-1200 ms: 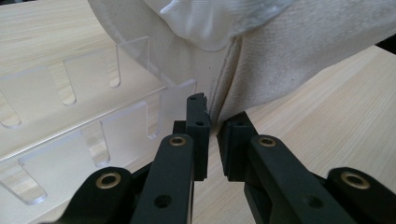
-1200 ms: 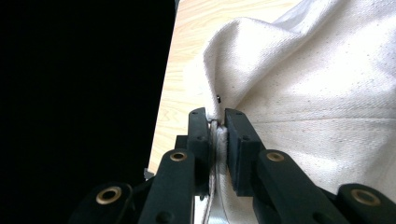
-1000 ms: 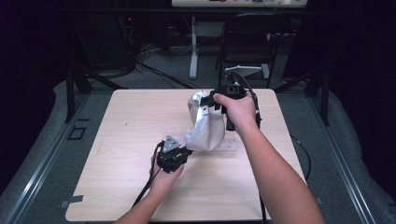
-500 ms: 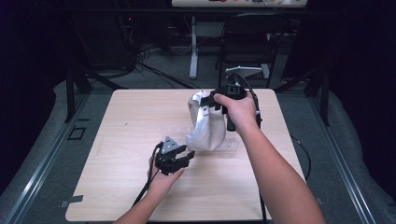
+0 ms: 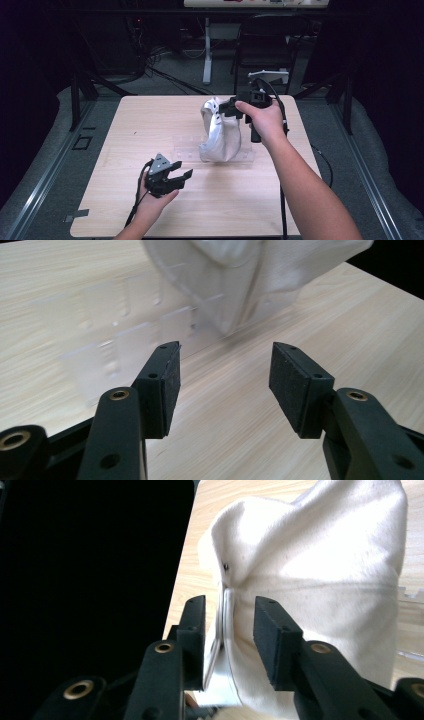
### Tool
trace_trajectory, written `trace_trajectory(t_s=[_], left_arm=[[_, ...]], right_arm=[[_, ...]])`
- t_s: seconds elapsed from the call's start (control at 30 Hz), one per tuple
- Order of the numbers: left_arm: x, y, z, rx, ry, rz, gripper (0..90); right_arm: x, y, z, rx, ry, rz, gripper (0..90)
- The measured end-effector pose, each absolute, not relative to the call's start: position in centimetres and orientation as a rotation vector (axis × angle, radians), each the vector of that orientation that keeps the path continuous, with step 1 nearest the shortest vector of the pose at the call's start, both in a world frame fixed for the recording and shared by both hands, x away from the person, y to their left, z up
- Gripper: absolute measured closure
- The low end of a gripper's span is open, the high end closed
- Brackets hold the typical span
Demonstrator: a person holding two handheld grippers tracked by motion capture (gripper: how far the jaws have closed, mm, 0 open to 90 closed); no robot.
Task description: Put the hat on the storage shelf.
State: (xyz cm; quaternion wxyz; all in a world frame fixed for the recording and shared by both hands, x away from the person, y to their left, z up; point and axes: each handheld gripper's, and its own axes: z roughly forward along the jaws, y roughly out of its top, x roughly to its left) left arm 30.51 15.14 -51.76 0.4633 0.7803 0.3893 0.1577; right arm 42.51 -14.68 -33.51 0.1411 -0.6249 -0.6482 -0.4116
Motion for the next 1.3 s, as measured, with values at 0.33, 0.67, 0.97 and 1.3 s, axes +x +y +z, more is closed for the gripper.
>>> trace_trajectory(t_s=[0.33, 0.67, 0.97, 1.3], left_arm=[[30.9, 19.1, -52.8, 1.887, 1.065, 0.419, 46.6], [31.5, 20.2, -53.5, 1.86, 1.106, 0.415, 46.0], [31.5, 20.1, -53.9, 1.88, 1.093, 0.411, 45.7], [31.6, 20.0, -54.4, 1.887, 1.101, 0.406, 45.4]], right_arm=[[39.8, -15.9, -33.9, -1.766, -1.964, -1.2, 60.7], [36.8, -17.0, -35.3, -1.699, -2.036, -1.241, 55.5], [34.8, -18.2, -38.5, -1.688, -2.103, -1.299, 50.1], [32.6, -19.2, -42.4, -1.594, -2.004, -1.414, 49.4]])
